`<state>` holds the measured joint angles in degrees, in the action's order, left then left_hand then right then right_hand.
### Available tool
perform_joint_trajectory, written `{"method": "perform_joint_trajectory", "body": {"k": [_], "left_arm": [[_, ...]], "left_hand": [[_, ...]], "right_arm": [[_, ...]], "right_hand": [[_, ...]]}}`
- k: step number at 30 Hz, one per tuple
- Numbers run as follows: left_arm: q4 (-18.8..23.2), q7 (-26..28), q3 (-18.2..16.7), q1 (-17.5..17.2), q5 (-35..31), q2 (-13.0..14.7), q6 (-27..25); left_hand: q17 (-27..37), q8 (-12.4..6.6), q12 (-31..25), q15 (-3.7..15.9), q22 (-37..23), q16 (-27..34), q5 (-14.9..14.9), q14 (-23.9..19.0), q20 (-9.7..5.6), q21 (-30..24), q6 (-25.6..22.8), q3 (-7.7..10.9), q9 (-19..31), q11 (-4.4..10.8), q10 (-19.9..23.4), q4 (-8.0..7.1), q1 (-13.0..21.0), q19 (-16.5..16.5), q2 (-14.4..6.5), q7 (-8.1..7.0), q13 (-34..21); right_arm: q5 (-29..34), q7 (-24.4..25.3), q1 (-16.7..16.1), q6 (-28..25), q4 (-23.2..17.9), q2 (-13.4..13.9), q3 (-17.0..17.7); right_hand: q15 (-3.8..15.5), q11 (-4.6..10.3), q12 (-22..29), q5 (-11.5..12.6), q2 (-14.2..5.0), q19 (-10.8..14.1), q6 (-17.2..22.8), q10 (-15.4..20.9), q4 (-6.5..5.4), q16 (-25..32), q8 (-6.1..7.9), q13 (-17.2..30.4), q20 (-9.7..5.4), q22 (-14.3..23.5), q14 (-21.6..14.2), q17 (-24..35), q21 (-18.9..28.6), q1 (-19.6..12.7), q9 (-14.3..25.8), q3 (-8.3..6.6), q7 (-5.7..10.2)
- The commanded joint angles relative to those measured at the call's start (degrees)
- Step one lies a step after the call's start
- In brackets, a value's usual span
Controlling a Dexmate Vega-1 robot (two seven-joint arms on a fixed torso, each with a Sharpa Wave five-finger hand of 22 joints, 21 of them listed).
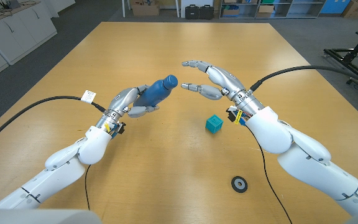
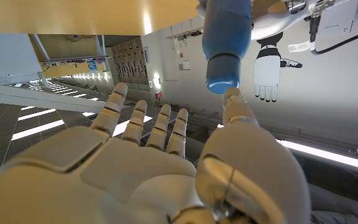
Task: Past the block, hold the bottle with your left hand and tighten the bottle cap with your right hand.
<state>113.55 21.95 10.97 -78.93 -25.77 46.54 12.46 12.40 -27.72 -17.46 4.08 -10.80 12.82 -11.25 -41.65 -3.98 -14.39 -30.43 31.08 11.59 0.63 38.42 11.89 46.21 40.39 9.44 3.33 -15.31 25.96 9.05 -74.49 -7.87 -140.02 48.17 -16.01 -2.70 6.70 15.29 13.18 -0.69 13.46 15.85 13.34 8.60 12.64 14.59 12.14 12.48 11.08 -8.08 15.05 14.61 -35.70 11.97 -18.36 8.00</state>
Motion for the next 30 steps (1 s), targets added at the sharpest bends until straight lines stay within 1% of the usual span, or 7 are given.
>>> {"method": "perform_joint_trajectory", "body": {"k": [1, 8, 9, 12, 21, 25, 30], "left_arm": [[-0.4, -0.7, 1.1, 1.5, -0.6, 0.0, -0.3], [-0.2, -0.6, 1.4, 2.2, -1.7, 0.1, -0.4], [-0.1, -0.5, 1.4, 2.3, -1.9, 0.2, -0.5], [0.0, -0.3, 1.4, 2.3, -2.0, 0.2, -0.4], [0.2, -0.2, 1.4, 2.2, -2.5, 0.4, -0.4], [1.0, 0.6, 1.4, 1.8, -4.7, 0.7, -1.3], [1.3, 1.3, 1.2, 1.3, -4.9, 0.5, -1.4]], "left_hand": [[0.1, -0.53, -0.4, 9.27, -0.3, 0.0, -0.5, -0.5, -7.21, -0.2, -9.9, 1.82, 0.3, 7.02, 7.3, -2.26, 9.4, 0.1, -10.8, -8.86, -0.3], [0.2, -0.53, -0.3, 9.28, -0.3, 0.1, -0.5, -0.7, -7.22, -0.2, -9.9, 1.78, 0.3, 6.86, 7.3, -2.31, 9.4, 0.1, -10.9, -8.84, -0.4], [0.2, -0.53, -0.4, 9.29, -0.3, 0.1, -0.5, -0.7, -7.22, -0.2, -9.9, 1.78, 0.3, 6.87, 7.4, -2.3, 9.4, 0.1, -10.9, -8.83, -0.4], [0.2, -0.54, -0.4, 9.29, -0.3, 0.1, -0.5, -0.7, -7.21, -0.2, -9.9, 1.76, 0.3, 6.86, 7.5, -2.3, 9.4, 0.2, -10.9, -8.83, -0.4], [0.2, -0.6, -0.3, 9.32, -0.3, 0.0, -0.5, -0.7, -7.21, -0.2, -10.1, 1.71, 0.3, 6.8, 7.4, -2.24, 9.4, 0.2, -10.9, -8.91, -0.5], [0.2, -0.64, -0.3, 9.32, -0.3, 0.0, -0.5, -0.7, -7.2, -0.2, -10.2, 1.69, 0.3, 6.78, 7.5, -2.23, 9.4, 0.2, -11.0, -8.82, -0.5], [0.2, -0.66, -0.3, 9.3, -0.3, 0.0, -0.5, -0.8, -7.22, -0.2, -10.2, 1.65, 0.3, 6.78, 7.7, -2.24, 9.4, 0.2, -11.0, -8.82, -0.6]], "right_arm": [[0.1, -1.8, -0.3, 0.2, -1.6, 1.3, 1.2], [-0.3, -3.6, -0.3, -0.7, -2.6, 1.9, 1.7], [-0.3, -3.8, -0.3, -0.9, -2.7, 2.0, 1.7], [0.0, -4.1, -0.3, -1.5, -3.0, 2.0, 1.7], [2.2, -4.6, -0.5, -3.8, -4.5, 1.8, 0.8], [2.7, -5.2, -0.7, -4.6, -5.0, 2.0, 0.7], [3.2, -6.7, -0.4, -5.8, -5.9, 2.4, 0.5]], "right_hand": [[0.06, 0.65, 0.4, 0.4, 0.07, 0.9, -0.5, 0.8, 0.03, 0.6, -0.48, 0.1, -0.12, 0.2, -0.8, 0.3, 0.1, -0.7, 0.0, -0.28, -1.1], [0.31, 0.64, 0.4, 0.3, 0.55, 1.3, -1.7, 0.9, -0.17, 0.9, -1.12, 0.1, -0.09, 0.2, -1.8, 0.5, 0.1, -0.2, 0.0, 0.04, -3.16], [0.27, -0.09, 0.3, 0.2, 0.85, 1.6, -2.2, 0.6, -0.3, 1.0, -1.37, 0.1, -0.08, 0.3, -1.9, 0.5, 0.2, 0.2, 0.0, 0.27, -4.02], [0.27, -0.15, 0.2, 0.2, 1.06, 1.8, -2.8, 0.2, -0.37, 0.9, -1.67, 0.1, -0.07, 0.3, -1.9, 0.6, 0.2, 0.4, 0.0, 0.42, -4.55], [0.31, -0.13, 0.4, 0.1, 1.29, 2.1, -2.7, 0.6, -0.41, 1.0, -1.63, 0.2, -0.1, 0.3, -2.2, 0.7, 0.3, 0.6, 0.1, 0.55, -4.51], [0.43, 0.06, 0.6, 0.2, 1.38, 2.6, -2.1, 1.1, -0.43, 1.2, -1.42, 0.2, -0.14, 0.3, -2.7, 0.7, 0.4, 0.6, 0.1, 0.6, -4.3], [1.54, 0.33, 1.5, 0.2, 1.63, 3.6, -0.2, 3.6, -0.45, 1.6, -0.71, 0.2, -0.14, 0.3, -4.0, 0.8, 0.6, 0.7, 0.2, 0.71, -3.6]]}}
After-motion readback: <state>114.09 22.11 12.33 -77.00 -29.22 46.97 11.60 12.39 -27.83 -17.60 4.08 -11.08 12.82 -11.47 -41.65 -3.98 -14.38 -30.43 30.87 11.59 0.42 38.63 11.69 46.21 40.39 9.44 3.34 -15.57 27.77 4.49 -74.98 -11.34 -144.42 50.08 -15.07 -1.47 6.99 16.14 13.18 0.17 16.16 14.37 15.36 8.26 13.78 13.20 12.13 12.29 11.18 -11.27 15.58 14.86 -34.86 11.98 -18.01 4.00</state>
